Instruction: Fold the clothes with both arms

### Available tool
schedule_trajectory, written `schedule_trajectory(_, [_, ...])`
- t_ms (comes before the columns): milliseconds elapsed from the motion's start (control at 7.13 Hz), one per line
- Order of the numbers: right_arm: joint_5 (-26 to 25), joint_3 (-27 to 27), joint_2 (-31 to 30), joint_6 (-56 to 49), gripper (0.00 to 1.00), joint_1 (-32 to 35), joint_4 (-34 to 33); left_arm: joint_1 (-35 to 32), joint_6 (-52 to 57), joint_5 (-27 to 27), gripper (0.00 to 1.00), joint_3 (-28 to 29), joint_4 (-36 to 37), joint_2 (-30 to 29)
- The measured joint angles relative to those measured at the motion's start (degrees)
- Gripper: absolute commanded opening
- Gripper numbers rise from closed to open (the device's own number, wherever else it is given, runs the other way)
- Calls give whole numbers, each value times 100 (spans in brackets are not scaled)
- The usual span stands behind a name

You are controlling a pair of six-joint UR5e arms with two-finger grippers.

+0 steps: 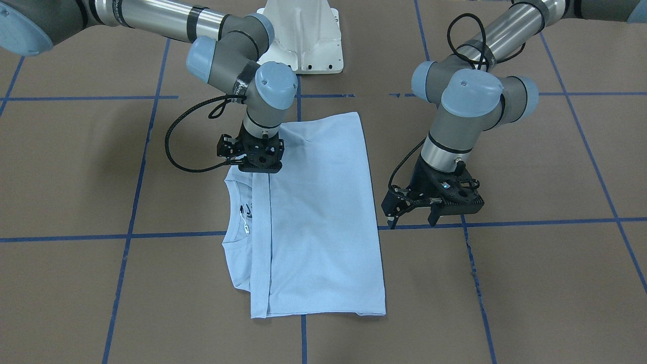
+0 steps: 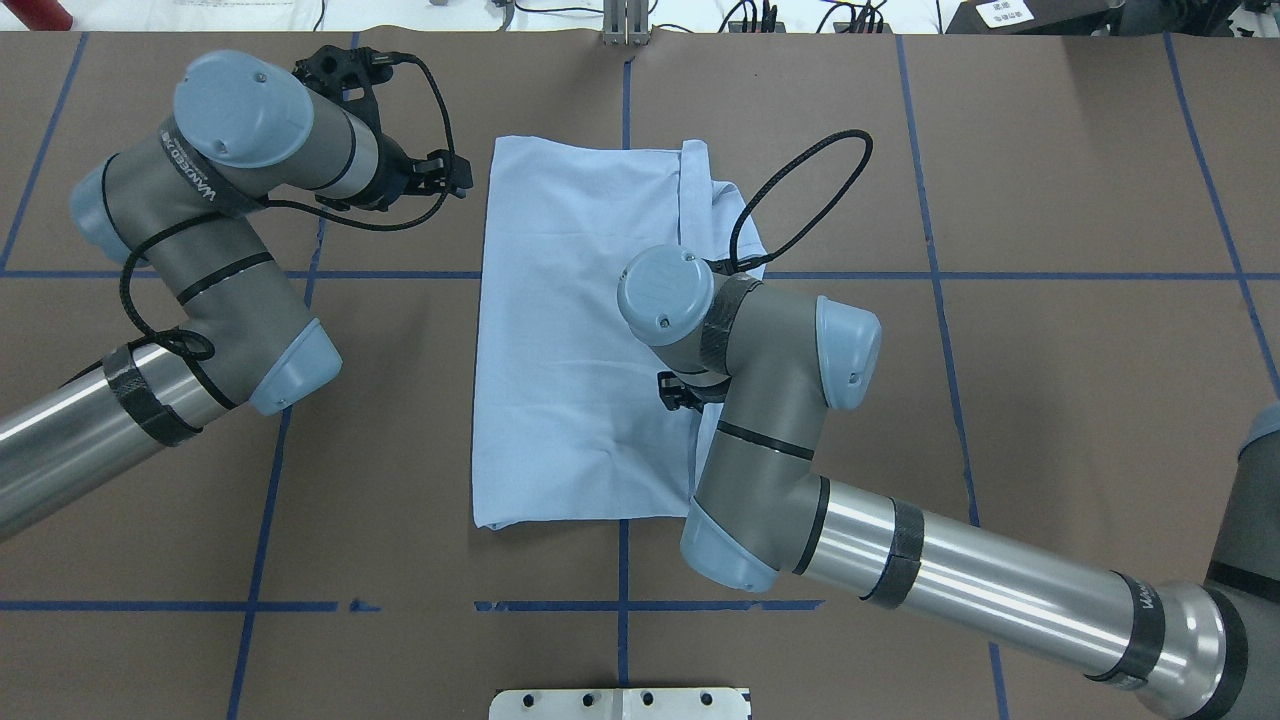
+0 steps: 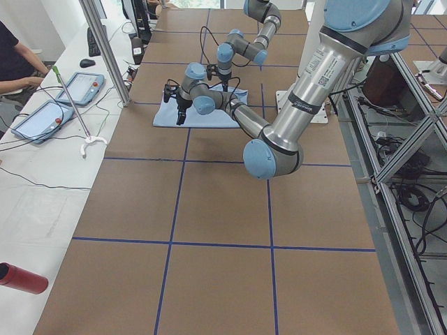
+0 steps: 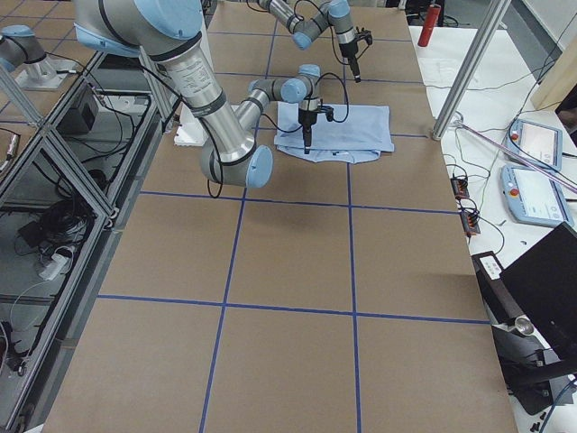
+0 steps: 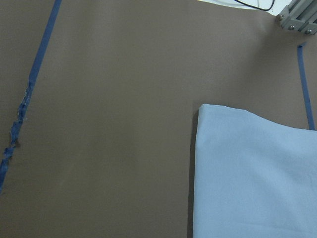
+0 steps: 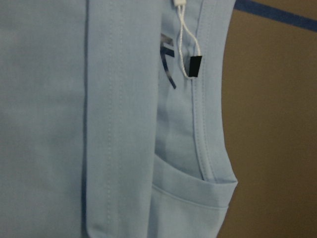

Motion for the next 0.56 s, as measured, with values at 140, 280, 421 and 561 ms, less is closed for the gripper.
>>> schedule_trajectory(140, [2,15,1,-119,100,76,-132,36,-17,0,100,10,-24,0])
schedule_trajectory(280, [1,23,-11,-212,100,140,-268,81,-35,0,100,22,-68,-7])
schedule_trajectory(421, [-1,37,-44,-292,100,208,-395,110,-48,0,100,24,-94,-12])
schedule_trajectory(561, [-1,58,-113,-357,100,275,-480,122,-56,0,100,23,-104,-19])
